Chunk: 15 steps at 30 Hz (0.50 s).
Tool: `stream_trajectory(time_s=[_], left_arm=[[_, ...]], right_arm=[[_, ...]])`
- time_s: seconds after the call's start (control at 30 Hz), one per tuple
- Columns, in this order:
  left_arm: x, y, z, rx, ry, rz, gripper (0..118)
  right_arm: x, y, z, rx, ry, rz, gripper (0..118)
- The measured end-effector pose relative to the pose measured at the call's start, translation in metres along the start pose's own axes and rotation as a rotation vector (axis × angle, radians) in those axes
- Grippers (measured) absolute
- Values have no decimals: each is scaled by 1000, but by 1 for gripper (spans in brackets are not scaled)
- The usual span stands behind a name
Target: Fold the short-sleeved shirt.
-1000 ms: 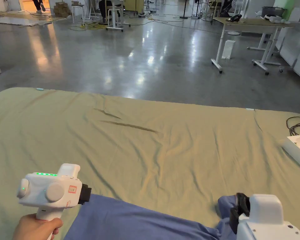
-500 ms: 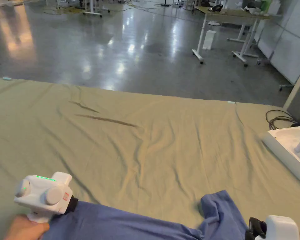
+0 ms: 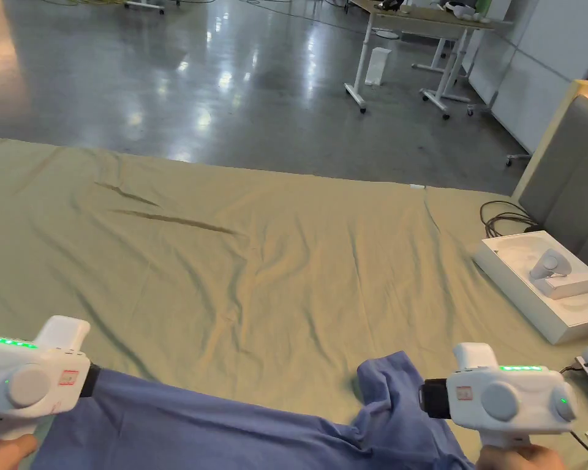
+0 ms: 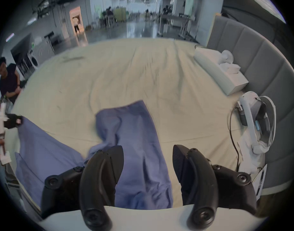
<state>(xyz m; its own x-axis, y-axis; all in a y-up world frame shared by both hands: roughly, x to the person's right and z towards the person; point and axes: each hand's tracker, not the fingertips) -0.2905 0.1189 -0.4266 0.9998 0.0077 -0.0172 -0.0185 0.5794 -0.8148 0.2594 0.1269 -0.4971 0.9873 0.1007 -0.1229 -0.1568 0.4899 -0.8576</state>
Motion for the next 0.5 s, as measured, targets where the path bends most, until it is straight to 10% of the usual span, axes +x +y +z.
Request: stream_trajectory(time_s=[0.33, 0.5], left_arm=[[1, -19, 44, 38, 10, 28, 4], [1, -25, 36, 14, 20, 39, 4]], right_arm=[[-9, 3, -69, -133, 10, -29, 63], [-16, 5, -67, -115, 25, 20, 6]])
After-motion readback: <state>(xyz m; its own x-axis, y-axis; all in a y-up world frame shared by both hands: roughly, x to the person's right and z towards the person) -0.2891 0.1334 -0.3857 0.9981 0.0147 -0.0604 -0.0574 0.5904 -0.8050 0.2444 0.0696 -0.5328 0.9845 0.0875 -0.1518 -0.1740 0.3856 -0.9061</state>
